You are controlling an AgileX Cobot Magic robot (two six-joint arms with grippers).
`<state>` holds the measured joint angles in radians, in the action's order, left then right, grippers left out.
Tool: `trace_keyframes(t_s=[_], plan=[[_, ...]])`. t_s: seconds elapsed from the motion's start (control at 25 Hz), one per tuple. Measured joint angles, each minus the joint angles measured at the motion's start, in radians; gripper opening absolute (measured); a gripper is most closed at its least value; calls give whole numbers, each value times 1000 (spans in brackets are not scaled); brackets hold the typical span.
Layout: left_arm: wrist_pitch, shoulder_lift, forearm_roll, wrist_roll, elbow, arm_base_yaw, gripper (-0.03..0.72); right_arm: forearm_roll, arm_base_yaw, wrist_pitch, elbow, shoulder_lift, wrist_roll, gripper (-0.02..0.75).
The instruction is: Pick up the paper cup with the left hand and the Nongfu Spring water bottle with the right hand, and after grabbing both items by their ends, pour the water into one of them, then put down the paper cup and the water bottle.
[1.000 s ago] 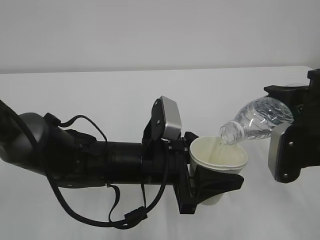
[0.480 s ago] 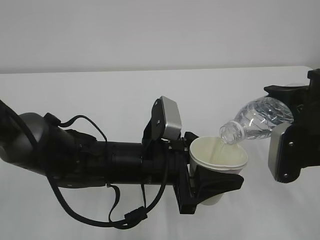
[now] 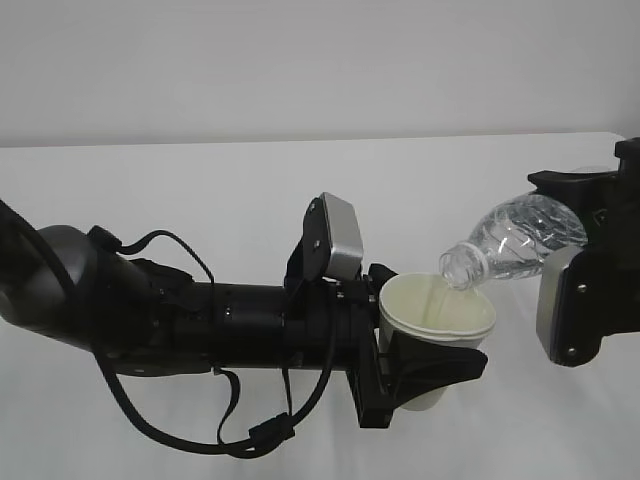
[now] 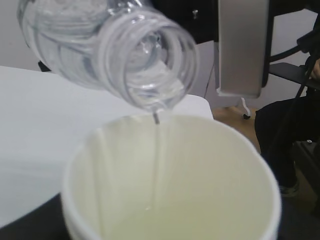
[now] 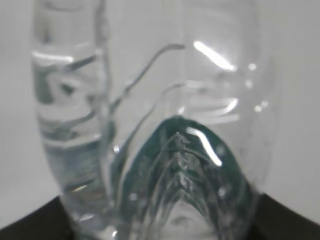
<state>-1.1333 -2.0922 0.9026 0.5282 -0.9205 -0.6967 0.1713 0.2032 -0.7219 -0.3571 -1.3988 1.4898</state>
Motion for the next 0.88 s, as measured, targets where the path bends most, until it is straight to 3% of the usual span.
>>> trace_keyframes(t_s=[0.88], plan=[[2, 0, 0, 0, 0, 0, 470, 0, 0, 0, 0, 0, 19, 421]])
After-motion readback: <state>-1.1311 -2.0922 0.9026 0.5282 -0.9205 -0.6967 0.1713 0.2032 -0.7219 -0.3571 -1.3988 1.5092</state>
